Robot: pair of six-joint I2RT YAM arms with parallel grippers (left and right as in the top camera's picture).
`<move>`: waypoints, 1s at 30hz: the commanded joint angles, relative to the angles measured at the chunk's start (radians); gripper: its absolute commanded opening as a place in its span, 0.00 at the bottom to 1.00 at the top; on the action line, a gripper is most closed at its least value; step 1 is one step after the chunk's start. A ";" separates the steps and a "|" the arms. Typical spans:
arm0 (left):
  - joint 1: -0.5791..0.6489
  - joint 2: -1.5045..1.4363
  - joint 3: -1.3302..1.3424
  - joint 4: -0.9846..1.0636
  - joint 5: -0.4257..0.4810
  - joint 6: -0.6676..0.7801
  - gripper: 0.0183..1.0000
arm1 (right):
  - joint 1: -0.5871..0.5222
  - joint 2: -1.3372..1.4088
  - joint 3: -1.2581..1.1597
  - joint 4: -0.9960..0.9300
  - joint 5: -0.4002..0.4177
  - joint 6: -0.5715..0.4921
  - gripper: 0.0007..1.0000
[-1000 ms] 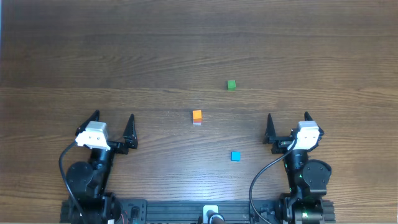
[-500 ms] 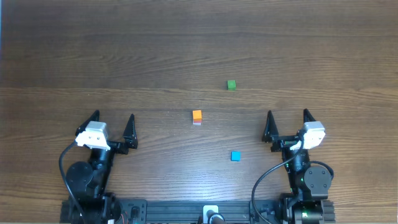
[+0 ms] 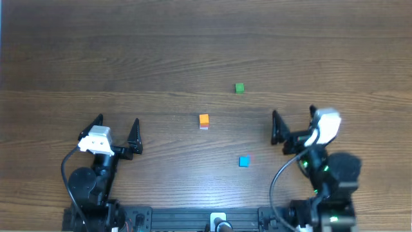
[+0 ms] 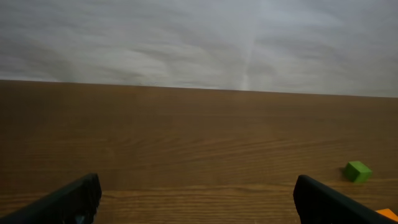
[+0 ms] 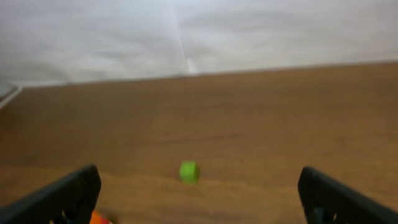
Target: Stack Cubes
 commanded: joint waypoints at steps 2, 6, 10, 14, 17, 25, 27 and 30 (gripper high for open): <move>-0.004 -0.007 -0.008 0.003 0.010 0.015 1.00 | 0.006 0.323 0.356 -0.209 -0.016 -0.013 0.99; -0.004 -0.007 -0.008 0.002 0.010 0.015 1.00 | 0.006 0.557 0.592 -0.418 -0.016 -0.029 0.99; -0.004 -0.007 -0.008 0.003 0.010 0.015 1.00 | 0.045 0.818 0.817 -0.641 -0.016 -0.018 0.99; -0.004 -0.007 -0.008 0.003 0.010 0.015 1.00 | 0.149 1.006 0.925 -0.706 0.013 -0.016 0.99; -0.004 -0.007 -0.008 0.003 0.010 0.015 1.00 | 0.233 1.114 0.966 -0.708 0.094 0.037 0.99; -0.004 -0.007 -0.008 0.002 0.010 0.015 1.00 | 0.389 1.439 1.069 -0.708 0.239 0.133 0.99; -0.004 -0.007 -0.008 0.003 0.010 0.015 1.00 | 0.391 1.490 1.091 -0.708 0.239 0.139 0.99; -0.004 -0.007 -0.008 0.003 0.010 0.015 1.00 | 0.386 1.558 1.122 -0.705 0.242 0.159 0.99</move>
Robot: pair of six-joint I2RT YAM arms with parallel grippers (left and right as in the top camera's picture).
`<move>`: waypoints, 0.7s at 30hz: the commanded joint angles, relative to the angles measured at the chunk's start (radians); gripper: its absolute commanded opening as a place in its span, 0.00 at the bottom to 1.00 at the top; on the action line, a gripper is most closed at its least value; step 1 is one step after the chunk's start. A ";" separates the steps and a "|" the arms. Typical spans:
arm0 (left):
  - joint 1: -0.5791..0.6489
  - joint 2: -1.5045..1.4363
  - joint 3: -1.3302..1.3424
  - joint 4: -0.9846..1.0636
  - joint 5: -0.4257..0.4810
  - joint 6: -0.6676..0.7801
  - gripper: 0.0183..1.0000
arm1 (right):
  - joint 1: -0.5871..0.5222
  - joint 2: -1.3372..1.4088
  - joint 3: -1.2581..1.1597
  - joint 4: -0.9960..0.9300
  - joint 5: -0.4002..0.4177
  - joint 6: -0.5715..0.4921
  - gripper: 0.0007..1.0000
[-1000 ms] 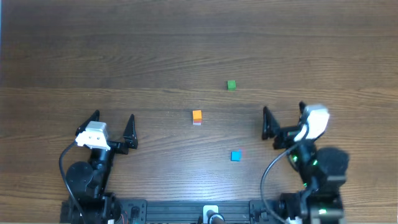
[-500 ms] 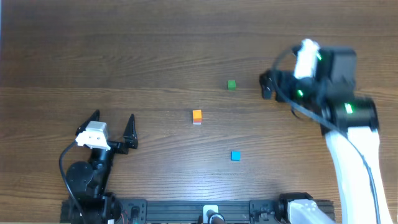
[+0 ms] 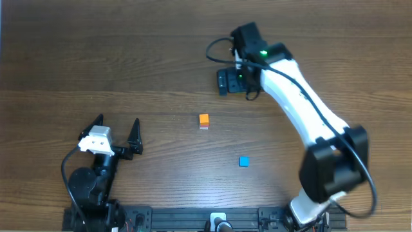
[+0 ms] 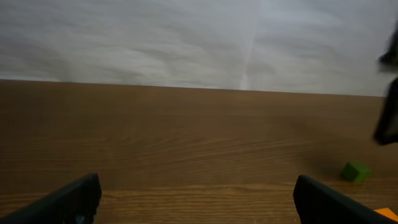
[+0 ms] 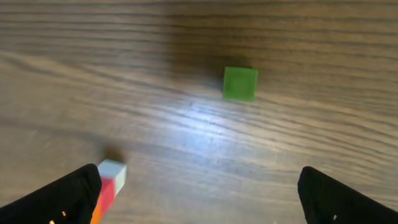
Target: Stack Cubes
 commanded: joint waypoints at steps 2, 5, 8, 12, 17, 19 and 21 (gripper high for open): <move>-0.004 -0.007 -0.007 0.003 0.008 0.015 1.00 | -0.005 0.129 0.079 0.003 0.075 0.069 0.99; -0.004 -0.007 -0.007 0.003 0.008 0.015 1.00 | -0.009 0.186 0.092 0.020 0.100 0.069 0.99; -0.004 -0.007 -0.007 0.003 0.008 0.015 1.00 | -0.011 0.207 0.092 0.025 0.129 0.080 0.99; -0.004 -0.007 -0.007 0.002 0.008 0.015 1.00 | -0.020 0.225 0.092 0.026 0.140 0.084 0.99; -0.004 -0.007 -0.007 0.003 0.008 0.015 1.00 | -0.037 0.267 0.092 0.045 0.140 0.078 0.98; -0.004 -0.007 -0.007 0.003 0.008 0.015 1.00 | -0.037 0.281 0.092 0.056 0.140 0.071 0.98; -0.004 -0.007 -0.007 0.003 0.008 0.015 1.00 | -0.037 0.288 0.092 0.059 0.140 0.071 0.97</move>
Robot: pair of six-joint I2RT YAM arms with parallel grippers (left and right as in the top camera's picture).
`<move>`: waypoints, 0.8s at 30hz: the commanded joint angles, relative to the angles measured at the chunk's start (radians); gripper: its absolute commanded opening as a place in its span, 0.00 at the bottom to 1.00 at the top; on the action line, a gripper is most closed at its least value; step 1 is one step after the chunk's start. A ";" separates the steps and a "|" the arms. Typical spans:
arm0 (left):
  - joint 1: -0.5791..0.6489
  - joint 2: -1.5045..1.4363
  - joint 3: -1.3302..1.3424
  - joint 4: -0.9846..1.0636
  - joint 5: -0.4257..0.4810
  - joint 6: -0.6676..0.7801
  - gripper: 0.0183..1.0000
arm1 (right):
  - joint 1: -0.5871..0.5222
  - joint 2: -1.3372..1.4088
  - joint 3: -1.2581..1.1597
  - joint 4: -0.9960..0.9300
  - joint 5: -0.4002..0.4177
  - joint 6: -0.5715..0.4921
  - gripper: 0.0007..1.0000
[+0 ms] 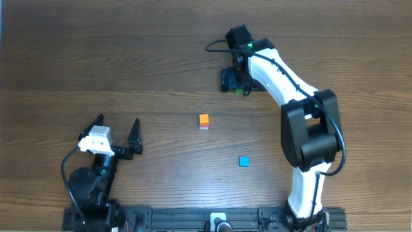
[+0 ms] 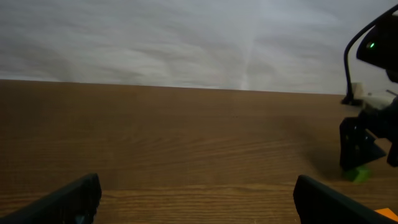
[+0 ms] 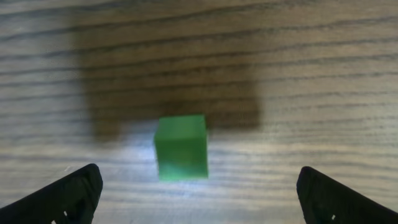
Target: Stack Cubes
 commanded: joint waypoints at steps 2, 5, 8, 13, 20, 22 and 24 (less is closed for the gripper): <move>-0.004 -0.007 -0.007 0.003 0.009 0.015 1.00 | -0.003 0.035 0.020 0.010 0.019 -0.003 0.95; -0.004 -0.007 -0.007 0.003 0.008 0.015 1.00 | -0.003 0.038 0.020 0.013 0.015 -0.003 0.92; -0.004 -0.007 -0.007 0.003 0.008 0.015 1.00 | -0.003 0.044 0.020 0.013 0.009 -0.004 0.88; -0.004 -0.007 -0.007 0.003 0.008 0.015 1.00 | -0.002 0.056 0.019 0.017 0.008 -0.003 0.77; -0.004 -0.007 -0.007 0.002 0.008 0.015 1.00 | 0.000 0.066 0.019 0.024 0.008 -0.003 0.60; -0.004 -0.007 -0.007 0.003 0.009 0.015 1.00 | 0.002 0.066 0.019 0.026 0.008 -0.003 0.51; -0.004 -0.007 -0.007 0.003 0.008 0.015 1.00 | 0.003 0.066 0.019 0.027 0.008 -0.003 0.45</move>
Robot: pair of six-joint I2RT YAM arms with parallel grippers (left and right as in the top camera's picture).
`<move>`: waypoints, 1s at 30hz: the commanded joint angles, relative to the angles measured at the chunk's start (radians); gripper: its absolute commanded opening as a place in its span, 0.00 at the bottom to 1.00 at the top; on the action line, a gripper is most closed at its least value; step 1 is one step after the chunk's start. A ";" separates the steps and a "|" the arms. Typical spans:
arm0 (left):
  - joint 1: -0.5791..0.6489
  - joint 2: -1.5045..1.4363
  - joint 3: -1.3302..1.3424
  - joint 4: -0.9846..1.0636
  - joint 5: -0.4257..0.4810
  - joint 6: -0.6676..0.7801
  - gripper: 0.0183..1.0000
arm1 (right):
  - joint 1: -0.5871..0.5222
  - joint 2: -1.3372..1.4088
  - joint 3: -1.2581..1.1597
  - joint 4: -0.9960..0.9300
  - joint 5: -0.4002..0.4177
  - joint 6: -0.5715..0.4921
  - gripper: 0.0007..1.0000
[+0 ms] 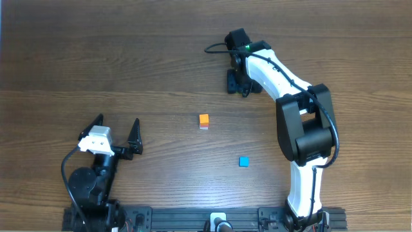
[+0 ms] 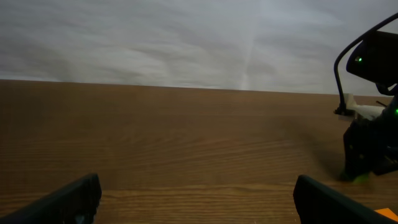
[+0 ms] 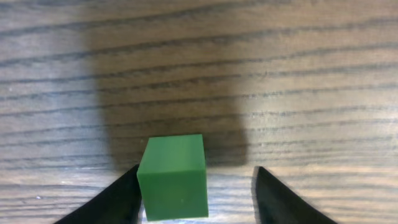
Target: Stack Cubes
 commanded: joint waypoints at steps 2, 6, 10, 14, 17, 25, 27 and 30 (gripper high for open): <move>-0.004 -0.007 -0.007 0.003 0.008 0.015 1.00 | 0.005 0.016 0.019 0.006 0.005 -0.004 0.42; -0.004 -0.007 -0.007 0.003 0.008 0.015 1.00 | 0.007 0.016 0.019 0.005 -0.002 -0.004 0.32; -0.004 -0.007 -0.007 0.003 0.008 0.015 1.00 | 0.011 0.016 0.019 0.005 -0.002 -0.004 0.28; -0.004 -0.007 -0.007 0.003 0.009 0.015 1.00 | 0.014 0.016 0.019 0.006 -0.003 -0.004 0.26; -0.004 -0.007 -0.007 0.003 0.008 0.015 1.00 | 0.014 0.016 0.019 0.005 -0.008 -0.004 0.23; -0.004 -0.007 -0.007 0.003 0.008 0.015 1.00 | 0.018 0.000 0.021 -0.005 -0.040 -0.004 0.14; -0.004 -0.007 -0.007 0.003 0.008 0.015 1.00 | 0.023 -0.024 0.021 -0.013 -0.047 -0.003 0.12; -0.004 -0.007 -0.007 0.003 0.009 0.015 1.00 | 0.038 -0.091 0.021 -0.039 -0.048 -0.003 0.11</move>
